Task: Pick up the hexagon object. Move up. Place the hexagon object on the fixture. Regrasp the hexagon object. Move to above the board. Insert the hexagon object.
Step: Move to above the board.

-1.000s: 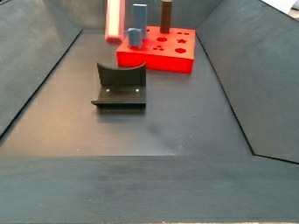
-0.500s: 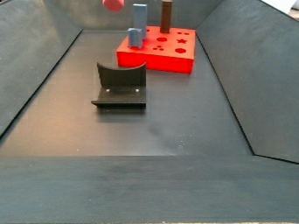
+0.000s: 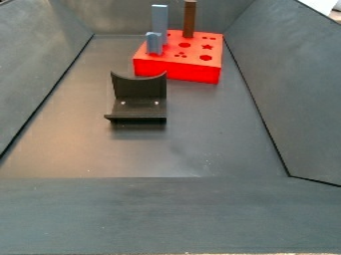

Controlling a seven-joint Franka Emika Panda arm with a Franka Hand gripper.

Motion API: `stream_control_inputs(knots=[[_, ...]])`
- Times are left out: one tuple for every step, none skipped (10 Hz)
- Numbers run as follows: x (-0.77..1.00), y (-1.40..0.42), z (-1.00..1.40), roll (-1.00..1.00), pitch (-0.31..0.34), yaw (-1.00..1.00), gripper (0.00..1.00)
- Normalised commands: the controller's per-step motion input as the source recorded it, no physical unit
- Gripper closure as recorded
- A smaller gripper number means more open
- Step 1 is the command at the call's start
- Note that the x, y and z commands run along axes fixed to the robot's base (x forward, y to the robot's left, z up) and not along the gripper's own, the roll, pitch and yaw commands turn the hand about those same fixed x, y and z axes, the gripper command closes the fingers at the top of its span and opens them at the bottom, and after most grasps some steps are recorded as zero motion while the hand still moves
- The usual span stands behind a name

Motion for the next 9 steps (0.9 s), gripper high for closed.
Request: stream_control_inputs(knots=[[-0.62, -1.00, 0.07, -1.00, 0.064, -0.13, 1.00], [-0.64, -1.00, 0.05, -1.00, 0.065, -0.12, 1.00], [-0.65, -1.00, 0.07, -1.00, 0.070, -0.12, 1.00], [-0.68, -1.00, 0.06, -1.00, 0.076, -0.12, 1.00], [-0.52, -0.74, 0.04, -1.00, 0.077, -0.11, 1.00], [-0.30, -0.36, 0.02, -1.00, 0.082, -0.10, 1.00], [-0.21, -0.23, 0.01, -1.00, 0.082, -0.10, 1.00], [-0.12, -0.10, 0.01, -1.00, 0.076, -0.08, 1.00], [-0.10, -0.05, 0.01, -1.00, 0.070, -0.08, 1.00]])
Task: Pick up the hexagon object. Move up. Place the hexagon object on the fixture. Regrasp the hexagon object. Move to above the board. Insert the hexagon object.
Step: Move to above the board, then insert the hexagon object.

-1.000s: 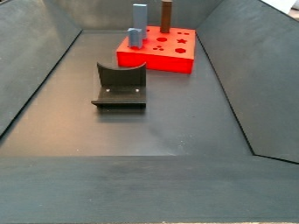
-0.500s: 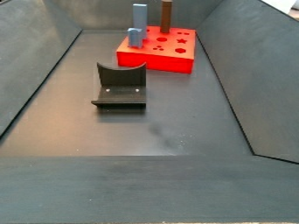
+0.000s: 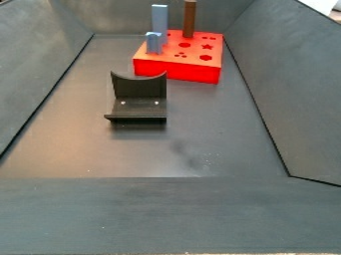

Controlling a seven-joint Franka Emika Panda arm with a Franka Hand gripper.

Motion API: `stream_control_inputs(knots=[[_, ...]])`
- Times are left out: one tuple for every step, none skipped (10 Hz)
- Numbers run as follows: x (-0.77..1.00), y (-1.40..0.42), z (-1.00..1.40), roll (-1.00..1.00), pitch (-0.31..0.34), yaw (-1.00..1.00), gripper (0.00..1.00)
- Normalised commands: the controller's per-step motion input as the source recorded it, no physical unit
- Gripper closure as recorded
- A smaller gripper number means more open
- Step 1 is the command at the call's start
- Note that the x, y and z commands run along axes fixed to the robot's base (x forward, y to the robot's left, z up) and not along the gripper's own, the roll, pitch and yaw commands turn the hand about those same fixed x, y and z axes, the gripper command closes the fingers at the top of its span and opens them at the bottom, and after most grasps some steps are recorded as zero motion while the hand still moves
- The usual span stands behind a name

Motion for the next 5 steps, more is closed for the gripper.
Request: stream_control_inputs(knots=[[-0.07, -0.01, 0.00, -0.97, 0.058, -0.07, 1.00], [-0.06, 0.01, 0.00, -0.66, 0.025, -0.03, 1.00], [-0.05, 0.01, 0.00, -0.38, -0.005, -0.01, 1.00], [-0.04, 0.01, 0.00, -0.28, -0.014, -0.01, 1.00], [0.00, 0.00, 0.00, 0.00, -0.007, 0.00, 1.00]])
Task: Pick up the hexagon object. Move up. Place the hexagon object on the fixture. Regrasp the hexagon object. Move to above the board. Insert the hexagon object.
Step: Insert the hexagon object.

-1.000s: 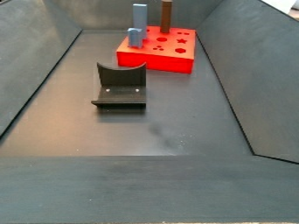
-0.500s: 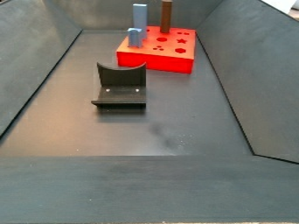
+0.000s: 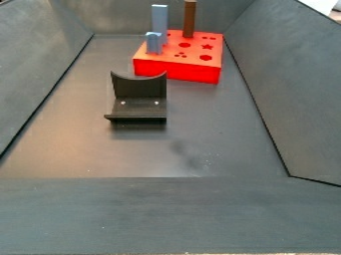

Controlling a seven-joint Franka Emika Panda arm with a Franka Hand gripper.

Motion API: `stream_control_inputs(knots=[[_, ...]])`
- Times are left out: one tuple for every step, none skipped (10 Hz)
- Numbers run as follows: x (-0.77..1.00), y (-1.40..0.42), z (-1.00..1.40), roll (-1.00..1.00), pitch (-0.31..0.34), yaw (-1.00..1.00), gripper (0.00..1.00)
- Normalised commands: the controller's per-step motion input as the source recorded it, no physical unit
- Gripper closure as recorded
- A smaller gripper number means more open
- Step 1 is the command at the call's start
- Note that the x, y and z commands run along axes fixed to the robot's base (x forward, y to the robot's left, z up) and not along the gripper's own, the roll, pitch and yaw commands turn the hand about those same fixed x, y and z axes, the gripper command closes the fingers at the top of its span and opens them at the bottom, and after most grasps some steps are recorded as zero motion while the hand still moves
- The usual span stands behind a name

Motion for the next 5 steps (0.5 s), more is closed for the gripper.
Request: stream_control_inputs(knots=[[-0.19, -0.01, -0.01, 0.00, -0.107, 0.00, 1.00], [-0.24, -0.02, -0.16, 0.00, -0.027, -0.11, 1.00], [-0.08, 0.19, -0.19, -0.01, 0.000, -0.55, 1.00], [-0.03, 0.32, -0.23, -0.06, 0.000, -0.56, 1.00], [0.00, 0.46, -0.30, -0.07, 0.000, -0.43, 1.00]])
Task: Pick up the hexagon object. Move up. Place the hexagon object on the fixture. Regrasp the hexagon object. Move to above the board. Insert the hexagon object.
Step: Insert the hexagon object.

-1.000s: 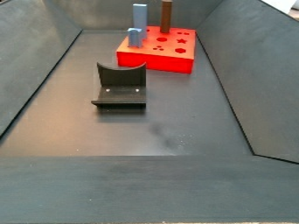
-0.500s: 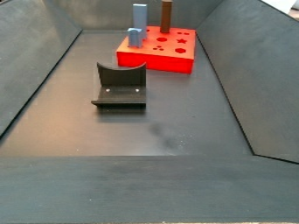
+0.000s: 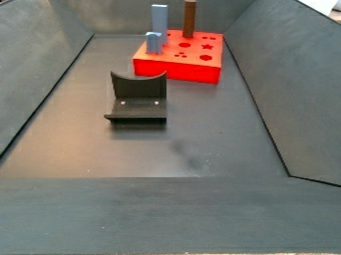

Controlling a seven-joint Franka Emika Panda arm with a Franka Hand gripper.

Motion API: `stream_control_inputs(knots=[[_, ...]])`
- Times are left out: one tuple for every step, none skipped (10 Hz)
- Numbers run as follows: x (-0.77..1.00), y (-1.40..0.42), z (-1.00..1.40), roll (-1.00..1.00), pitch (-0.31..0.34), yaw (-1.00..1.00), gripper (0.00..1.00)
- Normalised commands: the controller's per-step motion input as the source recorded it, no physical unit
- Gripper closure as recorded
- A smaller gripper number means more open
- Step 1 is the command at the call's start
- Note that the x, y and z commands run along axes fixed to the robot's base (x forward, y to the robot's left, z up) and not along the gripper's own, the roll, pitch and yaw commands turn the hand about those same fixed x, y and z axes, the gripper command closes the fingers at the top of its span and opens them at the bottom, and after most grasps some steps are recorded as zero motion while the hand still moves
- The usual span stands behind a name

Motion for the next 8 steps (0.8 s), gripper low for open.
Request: stream_control_inputs(knots=[[0.00, 0.46, -0.29, -0.06, 0.000, -0.44, 1.00], [0.00, 0.43, -0.27, -0.07, 0.000, -0.46, 1.00], [0.00, 0.39, -0.29, -0.10, 0.000, -0.48, 1.00], [0.00, 0.33, -0.27, -0.25, -0.083, -0.41, 1.00], [0.00, 0.32, -0.30, -0.34, -0.156, -0.34, 1.00], [-0.03, 0.33, -0.35, -0.36, -0.143, -0.32, 1.00], [-0.05, 0.36, -0.37, -0.37, -0.144, -0.29, 1.00], [-0.08, 0.29, -0.40, -0.35, -0.124, -0.35, 1.00]])
